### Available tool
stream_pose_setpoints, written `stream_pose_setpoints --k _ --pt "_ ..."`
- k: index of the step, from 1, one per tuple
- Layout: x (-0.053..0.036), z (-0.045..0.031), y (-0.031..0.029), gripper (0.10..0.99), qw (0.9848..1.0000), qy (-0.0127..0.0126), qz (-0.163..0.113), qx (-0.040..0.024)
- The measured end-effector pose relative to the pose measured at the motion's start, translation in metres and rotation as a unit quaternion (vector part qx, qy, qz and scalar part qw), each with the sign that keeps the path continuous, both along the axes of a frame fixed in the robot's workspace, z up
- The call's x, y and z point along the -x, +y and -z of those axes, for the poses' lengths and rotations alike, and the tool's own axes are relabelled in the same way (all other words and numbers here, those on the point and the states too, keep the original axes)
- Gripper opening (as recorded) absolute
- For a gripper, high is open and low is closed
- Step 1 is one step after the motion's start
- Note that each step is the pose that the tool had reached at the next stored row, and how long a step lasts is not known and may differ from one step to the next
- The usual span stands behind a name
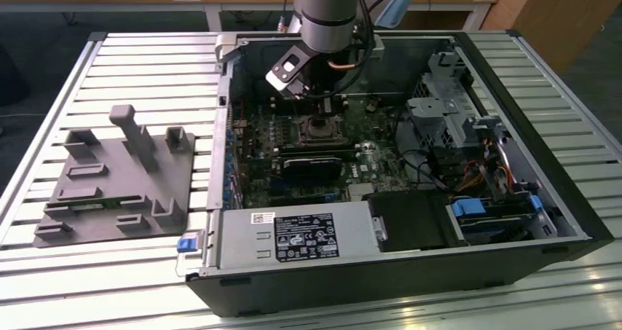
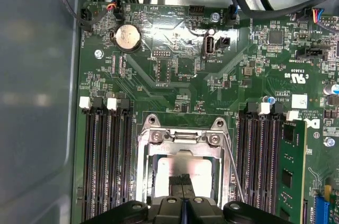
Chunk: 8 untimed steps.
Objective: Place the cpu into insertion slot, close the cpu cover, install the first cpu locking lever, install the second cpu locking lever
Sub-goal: 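Install the first cpu locking lever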
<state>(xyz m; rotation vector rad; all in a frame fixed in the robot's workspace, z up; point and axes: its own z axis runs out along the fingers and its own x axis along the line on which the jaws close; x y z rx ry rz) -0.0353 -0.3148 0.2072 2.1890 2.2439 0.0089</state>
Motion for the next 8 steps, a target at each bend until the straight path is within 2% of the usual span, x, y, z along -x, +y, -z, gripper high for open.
stream_pose_setpoints --k 8 --pt "0.0000 -0.0077 0.0000 0.106 1.0000 0.0000 0.000 -0.0001"
